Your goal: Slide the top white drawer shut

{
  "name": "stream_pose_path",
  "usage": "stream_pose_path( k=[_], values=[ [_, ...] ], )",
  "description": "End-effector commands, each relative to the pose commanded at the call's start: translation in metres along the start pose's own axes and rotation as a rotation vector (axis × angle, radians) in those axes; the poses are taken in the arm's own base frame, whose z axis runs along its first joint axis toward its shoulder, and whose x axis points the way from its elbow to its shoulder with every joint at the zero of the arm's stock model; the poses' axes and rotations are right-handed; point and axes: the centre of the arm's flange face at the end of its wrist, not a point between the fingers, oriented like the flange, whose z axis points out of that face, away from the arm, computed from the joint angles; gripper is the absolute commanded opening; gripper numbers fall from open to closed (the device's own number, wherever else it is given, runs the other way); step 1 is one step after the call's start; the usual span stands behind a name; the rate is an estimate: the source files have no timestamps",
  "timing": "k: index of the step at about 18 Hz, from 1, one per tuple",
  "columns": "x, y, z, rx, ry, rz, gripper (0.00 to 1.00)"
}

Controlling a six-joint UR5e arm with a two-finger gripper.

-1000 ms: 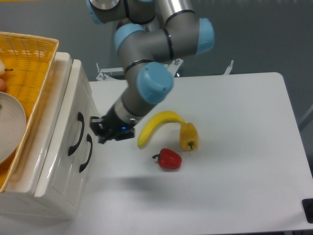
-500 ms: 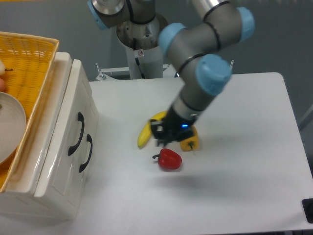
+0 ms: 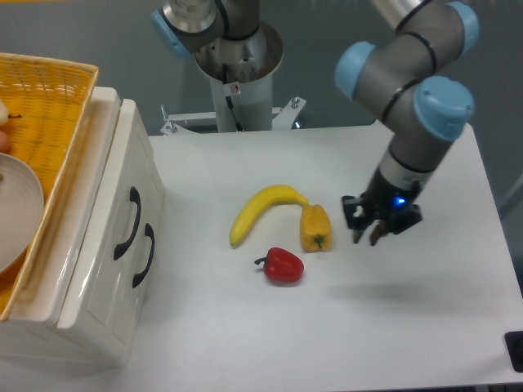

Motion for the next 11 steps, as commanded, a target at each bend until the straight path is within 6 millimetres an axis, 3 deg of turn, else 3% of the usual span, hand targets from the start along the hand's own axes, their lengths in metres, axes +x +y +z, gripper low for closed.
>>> stream_pose_path(
  k=[4,6,8,11],
  values=[
    [-0.035,0.023,0.015,-0.080,-0.028,0.083,0.53],
    [-0.046,0.035,0.017,-0.121,-0.045,0.121,0.69],
    [-0.054,0.040,0.024,-0.141,-0.040,0.158,1.00],
    [-0.067,0.048,0.028,-0.160,-0.037,0.237,1.00]
  ],
)
